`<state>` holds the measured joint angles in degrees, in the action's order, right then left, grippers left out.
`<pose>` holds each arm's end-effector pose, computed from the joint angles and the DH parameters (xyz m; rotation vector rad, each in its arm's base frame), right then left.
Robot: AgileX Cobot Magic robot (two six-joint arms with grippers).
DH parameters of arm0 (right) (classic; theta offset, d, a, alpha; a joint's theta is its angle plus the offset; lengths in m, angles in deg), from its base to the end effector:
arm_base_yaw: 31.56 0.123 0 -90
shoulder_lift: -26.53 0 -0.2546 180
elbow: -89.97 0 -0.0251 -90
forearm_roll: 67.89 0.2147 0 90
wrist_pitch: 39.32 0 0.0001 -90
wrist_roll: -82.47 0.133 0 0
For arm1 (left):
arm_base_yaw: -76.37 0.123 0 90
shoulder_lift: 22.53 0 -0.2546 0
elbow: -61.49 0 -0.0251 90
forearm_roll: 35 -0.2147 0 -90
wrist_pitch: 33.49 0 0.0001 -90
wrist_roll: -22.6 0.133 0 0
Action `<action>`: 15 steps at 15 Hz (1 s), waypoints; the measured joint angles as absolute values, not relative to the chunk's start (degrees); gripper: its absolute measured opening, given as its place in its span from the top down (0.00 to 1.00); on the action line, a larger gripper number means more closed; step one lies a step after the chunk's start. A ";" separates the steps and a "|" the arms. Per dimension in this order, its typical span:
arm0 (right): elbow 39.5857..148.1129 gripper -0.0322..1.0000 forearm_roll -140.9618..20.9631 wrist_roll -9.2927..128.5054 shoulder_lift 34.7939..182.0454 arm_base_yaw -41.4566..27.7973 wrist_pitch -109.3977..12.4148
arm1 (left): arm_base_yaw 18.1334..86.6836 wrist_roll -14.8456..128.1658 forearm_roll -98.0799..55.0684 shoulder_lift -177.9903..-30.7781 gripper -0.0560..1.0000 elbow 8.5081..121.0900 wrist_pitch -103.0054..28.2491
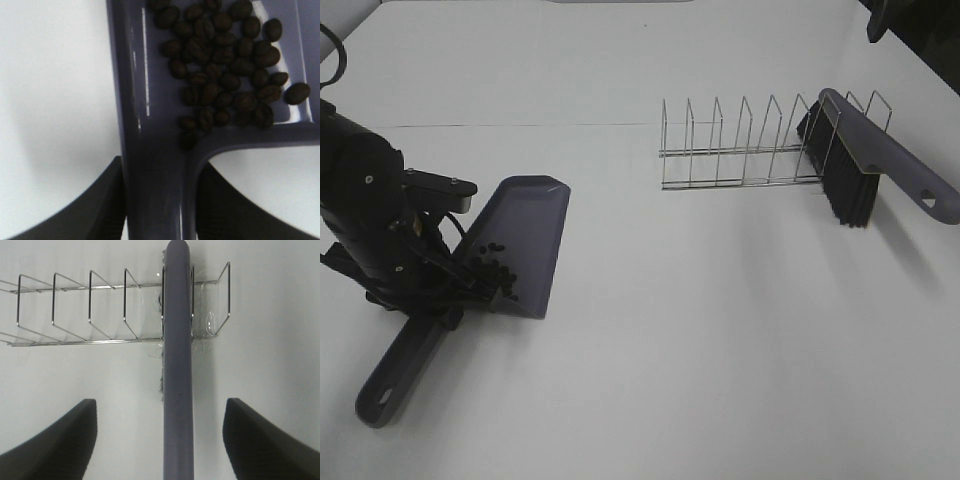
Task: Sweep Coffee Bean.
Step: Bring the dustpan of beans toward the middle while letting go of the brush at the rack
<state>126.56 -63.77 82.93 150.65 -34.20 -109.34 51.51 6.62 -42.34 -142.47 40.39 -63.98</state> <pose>0.4069 -0.0098 0.2455 0.0896 2.7458 0.0892 0.2772 -0.1189 0.0612 0.3869 2.9525 0.0253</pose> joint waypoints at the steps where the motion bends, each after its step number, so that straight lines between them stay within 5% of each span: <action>1: 124.50 0.37 -63.77 82.93 148.64 -34.20 -109.34 | 51.51 6.62 -42.28 -143.50 0.64 41.36 -63.98; 9: 118.02 0.37 -63.65 82.98 138.56 -34.20 -109.40 | 50.93 10.11 -35.92 -145.68 0.64 43.14 -60.65; 13: 118.02 0.37 -63.60 83.04 136.09 -34.20 -109.40 | 50.59 10.91 -34.60 -145.73 0.35 44.17 -64.21; 15: 118.02 0.37 -63.60 83.04 135.01 -34.20 -109.40 | 50.59 11.66 -33.92 -146.02 0.31 45.37 -68.39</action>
<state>118.02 -63.60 83.04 135.01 -34.20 -109.40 50.59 11.66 -33.92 -146.02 45.37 -68.39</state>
